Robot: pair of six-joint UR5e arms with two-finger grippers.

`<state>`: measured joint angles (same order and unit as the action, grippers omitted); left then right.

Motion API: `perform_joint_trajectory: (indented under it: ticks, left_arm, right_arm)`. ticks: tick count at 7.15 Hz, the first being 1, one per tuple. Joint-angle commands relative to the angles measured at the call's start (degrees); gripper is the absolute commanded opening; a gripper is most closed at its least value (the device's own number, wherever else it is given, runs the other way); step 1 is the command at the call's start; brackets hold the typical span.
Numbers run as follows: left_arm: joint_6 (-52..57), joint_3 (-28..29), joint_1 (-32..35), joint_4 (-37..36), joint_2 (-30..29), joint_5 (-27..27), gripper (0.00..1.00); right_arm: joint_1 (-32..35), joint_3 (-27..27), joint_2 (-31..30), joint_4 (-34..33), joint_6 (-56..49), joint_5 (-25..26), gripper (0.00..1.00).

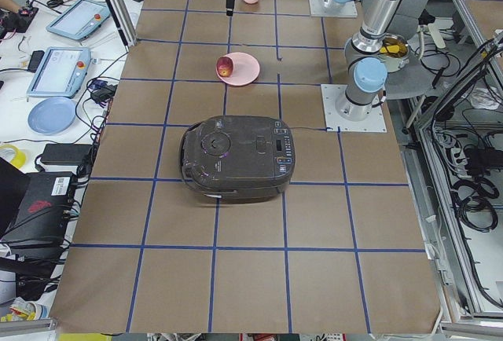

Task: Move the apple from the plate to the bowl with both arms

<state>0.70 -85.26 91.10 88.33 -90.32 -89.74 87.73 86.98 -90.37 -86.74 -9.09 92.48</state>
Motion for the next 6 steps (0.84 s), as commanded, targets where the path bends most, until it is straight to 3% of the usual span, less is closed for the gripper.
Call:
perform_joint_trajectory:
  ticks: [1,6]
  left_arm:
    - [0.0,0.0,-0.1,-0.1,0.0,0.1,1.0]
    - [0.0,0.0,0.0,0.0,0.2,0.2,1.0]
  right_arm:
    - [0.0,0.0,-0.1,-0.8,2.2,-1.0,1.0]
    - [0.0,-0.1,-0.1,-0.7,1.8,-1.2,1.0]
